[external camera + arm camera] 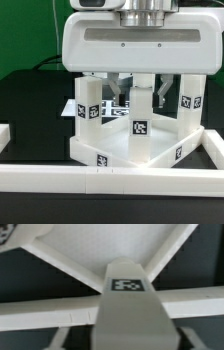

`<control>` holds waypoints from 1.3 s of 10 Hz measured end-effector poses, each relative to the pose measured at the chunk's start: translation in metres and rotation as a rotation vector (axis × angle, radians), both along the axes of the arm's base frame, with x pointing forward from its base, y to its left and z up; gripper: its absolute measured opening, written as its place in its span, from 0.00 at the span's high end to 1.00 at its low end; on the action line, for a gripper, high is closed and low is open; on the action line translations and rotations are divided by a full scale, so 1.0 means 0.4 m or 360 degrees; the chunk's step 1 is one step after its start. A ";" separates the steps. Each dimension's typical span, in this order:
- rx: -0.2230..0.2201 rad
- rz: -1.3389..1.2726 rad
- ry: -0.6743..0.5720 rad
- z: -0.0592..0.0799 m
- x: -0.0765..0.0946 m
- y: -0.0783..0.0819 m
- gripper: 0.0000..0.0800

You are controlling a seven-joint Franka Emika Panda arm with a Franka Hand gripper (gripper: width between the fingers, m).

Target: Assemble desk

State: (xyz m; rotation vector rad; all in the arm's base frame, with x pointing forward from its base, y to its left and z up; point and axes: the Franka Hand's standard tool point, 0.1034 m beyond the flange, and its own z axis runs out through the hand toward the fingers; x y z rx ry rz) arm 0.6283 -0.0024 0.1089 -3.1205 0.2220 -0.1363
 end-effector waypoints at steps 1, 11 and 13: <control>0.0001 -0.0007 0.0000 0.000 0.000 0.000 0.64; 0.0105 -0.1109 0.0008 -0.001 -0.002 -0.004 0.64; 0.0113 -0.1263 0.0008 -0.002 -0.004 -0.012 0.64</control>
Offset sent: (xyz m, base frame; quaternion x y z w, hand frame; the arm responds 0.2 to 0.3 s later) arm 0.0000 0.0000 0.0000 0.0000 0.0000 0.1938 0.9810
